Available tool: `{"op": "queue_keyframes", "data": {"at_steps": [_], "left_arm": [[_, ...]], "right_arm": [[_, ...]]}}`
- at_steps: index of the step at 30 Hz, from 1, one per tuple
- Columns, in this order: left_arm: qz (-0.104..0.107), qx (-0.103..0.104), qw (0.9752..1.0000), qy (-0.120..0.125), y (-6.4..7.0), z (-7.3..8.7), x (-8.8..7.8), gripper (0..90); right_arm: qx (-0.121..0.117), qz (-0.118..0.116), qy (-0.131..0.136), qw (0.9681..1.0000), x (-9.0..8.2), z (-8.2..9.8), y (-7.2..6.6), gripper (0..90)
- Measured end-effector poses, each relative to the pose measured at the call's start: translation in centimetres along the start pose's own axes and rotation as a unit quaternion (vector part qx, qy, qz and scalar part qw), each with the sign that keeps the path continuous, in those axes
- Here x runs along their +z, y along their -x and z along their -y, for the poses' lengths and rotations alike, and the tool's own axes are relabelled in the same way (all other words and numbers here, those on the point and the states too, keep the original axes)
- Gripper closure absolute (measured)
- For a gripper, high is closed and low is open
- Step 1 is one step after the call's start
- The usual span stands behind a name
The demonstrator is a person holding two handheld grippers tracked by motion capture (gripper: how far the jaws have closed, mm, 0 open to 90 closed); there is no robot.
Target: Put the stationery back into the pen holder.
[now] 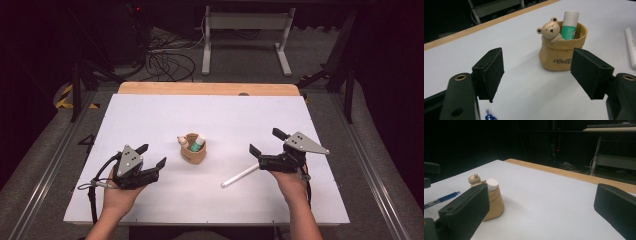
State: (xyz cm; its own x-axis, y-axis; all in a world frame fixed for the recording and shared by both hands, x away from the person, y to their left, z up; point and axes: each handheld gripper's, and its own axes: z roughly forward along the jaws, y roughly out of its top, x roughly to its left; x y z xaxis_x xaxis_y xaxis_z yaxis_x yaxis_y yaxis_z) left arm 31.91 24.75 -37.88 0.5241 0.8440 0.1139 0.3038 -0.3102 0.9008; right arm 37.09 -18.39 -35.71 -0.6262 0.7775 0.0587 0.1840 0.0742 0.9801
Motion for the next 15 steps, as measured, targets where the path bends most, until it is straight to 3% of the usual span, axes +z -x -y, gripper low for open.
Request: {"op": "queue_keyframes", "data": {"at_steps": [15], "left_arm": [[-0.031, -0.031, 0.9988, -0.019, -0.9, 1.3, -1.4, 35.9]], "right_arm": [[-0.008, -0.004, -0.004, 1.0000, 0.2, 0.0, -0.3, 1.4]]}}
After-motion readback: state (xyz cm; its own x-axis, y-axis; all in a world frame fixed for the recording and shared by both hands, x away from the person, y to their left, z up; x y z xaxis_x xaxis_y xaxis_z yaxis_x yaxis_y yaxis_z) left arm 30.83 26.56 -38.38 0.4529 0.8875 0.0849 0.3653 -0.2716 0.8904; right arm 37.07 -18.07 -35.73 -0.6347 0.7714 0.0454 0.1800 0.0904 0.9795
